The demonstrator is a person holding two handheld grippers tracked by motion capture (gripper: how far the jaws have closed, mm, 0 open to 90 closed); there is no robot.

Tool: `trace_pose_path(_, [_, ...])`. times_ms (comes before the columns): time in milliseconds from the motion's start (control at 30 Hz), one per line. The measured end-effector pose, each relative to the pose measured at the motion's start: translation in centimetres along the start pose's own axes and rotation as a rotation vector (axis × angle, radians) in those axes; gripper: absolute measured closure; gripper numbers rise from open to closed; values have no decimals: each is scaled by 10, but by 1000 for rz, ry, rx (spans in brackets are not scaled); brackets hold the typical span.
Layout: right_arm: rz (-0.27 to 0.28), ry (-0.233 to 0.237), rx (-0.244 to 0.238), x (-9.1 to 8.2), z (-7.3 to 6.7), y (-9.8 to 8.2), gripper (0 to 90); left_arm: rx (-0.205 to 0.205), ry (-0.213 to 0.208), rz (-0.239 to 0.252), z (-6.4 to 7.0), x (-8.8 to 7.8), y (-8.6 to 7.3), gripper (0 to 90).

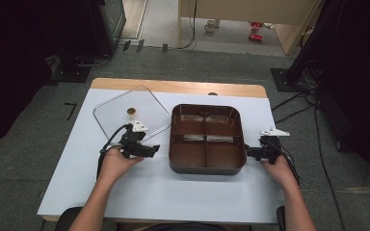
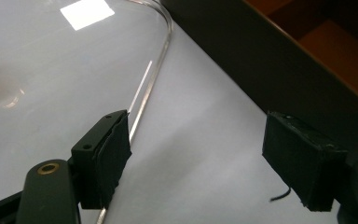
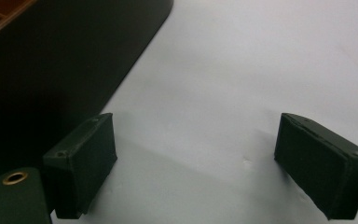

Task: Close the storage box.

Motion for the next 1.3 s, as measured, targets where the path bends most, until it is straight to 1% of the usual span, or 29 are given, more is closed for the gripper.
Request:
trace_pose_path(100, [0,0,0,0,0,0,122,-28,-7,6,-6,2,1,220])
trace_pose_path(167, [0,0,0,0,0,0,122,-25,0,7,-9,2,1,207])
trace_pose_path(267, [0,1,0,0,0,0,122,-36,-2,22,-18,2,5,202])
trace_pose_path(400, [0,0,0,0,0,0,122,-35,12,33,-30,1,11,221])
trace_pose_path(467, [0,0,0,0,0,0,122,-20,32,45,-36,0,13,243])
trace_pose_path(533, [0,1,-1,0,0,0,122,-16,46,32,-41,0,15,249])
trace_pose_path(633, [0,0,0,0,0,0,122,-25,48,42,-48,-1,17,260])
trace_pose_path(733, [0,0,-1,0,0,0,122,-40,49,34,-56,1,19,261])
trace_pose_path(867, [2,1,0,0,0,0,122,-48,65,24,-69,5,22,263])
trace_pose_path(900, [2,1,0,0,0,0,122,-48,65,24,-69,5,22,263])
trace_pose_path(933, [2,1,0,0,0,0,122,-54,64,24,-76,6,23,263])
trace_pose_path(967, [2,1,0,0,0,0,122,-51,61,31,-81,6,24,268])
trace_pose_path(1000, [2,0,0,0,0,0,122,-46,64,35,-85,6,24,305])
trace_pose_path(1033, [2,1,0,0,0,0,122,-44,76,33,-90,6,24,315])
trace_pose_path(1067, [2,0,0,0,0,0,122,-52,87,31,-95,6,25,318])
trace_pose_path(1133, [2,0,-1,0,0,0,122,-51,96,29,-103,7,27,320])
trace_pose_path(1200, [1,0,-1,0,0,0,122,-58,109,37,-110,9,28,326])
trace_pose_path(1233, [2,0,-1,0,0,0,122,-63,122,48,-114,10,28,337])
trace_pose_path(1300, [2,-1,-1,0,0,0,122,-75,124,53,-121,14,27,361])
Point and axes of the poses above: each handheld gripper's, and its own axes: x roughly forward along the jaws, y roughly out of its top, z roughly to its right, the point moved 4 cm from there along x, roughly forward along the jaws, and after that the axes turned 10 degrees about x, right-handed, at the moved point
